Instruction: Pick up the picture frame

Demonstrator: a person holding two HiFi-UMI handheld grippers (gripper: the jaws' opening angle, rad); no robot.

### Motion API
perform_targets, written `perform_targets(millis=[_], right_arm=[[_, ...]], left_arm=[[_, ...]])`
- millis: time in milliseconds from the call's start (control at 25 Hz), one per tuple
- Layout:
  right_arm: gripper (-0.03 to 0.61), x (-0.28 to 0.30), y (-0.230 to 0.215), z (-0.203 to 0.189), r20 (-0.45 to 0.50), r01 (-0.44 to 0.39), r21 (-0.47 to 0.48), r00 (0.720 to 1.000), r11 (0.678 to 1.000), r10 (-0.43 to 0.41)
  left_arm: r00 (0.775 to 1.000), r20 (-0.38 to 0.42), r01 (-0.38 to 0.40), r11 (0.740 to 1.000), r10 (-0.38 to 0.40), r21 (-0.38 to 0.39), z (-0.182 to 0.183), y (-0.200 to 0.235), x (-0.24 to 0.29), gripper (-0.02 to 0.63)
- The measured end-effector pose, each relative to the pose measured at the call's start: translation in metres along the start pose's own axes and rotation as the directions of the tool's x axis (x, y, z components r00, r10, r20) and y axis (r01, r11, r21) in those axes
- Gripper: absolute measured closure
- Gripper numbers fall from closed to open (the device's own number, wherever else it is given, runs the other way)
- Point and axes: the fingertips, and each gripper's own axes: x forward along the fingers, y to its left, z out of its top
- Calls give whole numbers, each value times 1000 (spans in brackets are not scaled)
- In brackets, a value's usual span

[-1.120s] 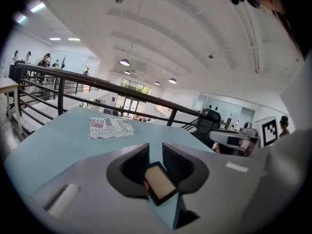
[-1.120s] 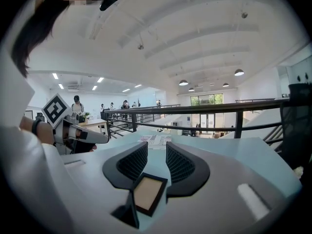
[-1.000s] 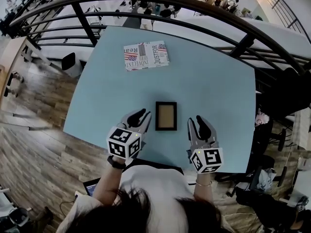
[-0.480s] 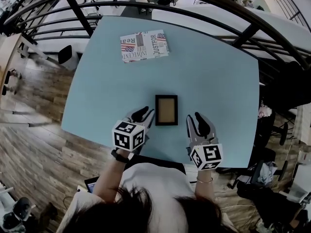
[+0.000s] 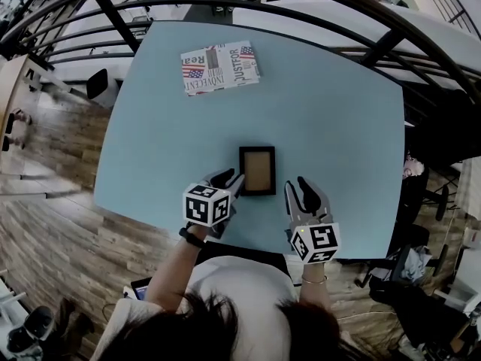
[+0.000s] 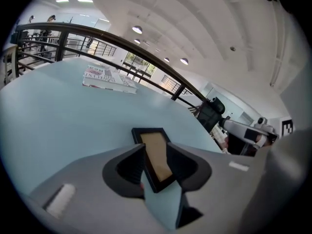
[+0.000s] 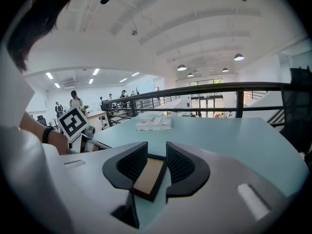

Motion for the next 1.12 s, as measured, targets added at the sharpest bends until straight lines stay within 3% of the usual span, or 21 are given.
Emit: perform_targets(millis=[280, 800, 1120], right_arm=[[486, 6, -3, -19, -39, 6, 31, 999, 999, -4], [486, 5, -4, -39, -78, 8, 62, 997, 998, -4], [486, 8, 0, -43, -89, 4, 64, 996, 998, 1]], left_arm=[[997, -78, -19, 1000, 17, -20, -24, 8, 24, 476], [990, -120, -80, 995, 73, -54, -45, 27, 32, 477], [987, -149, -75, 993, 60, -91, -45, 30, 33, 457]])
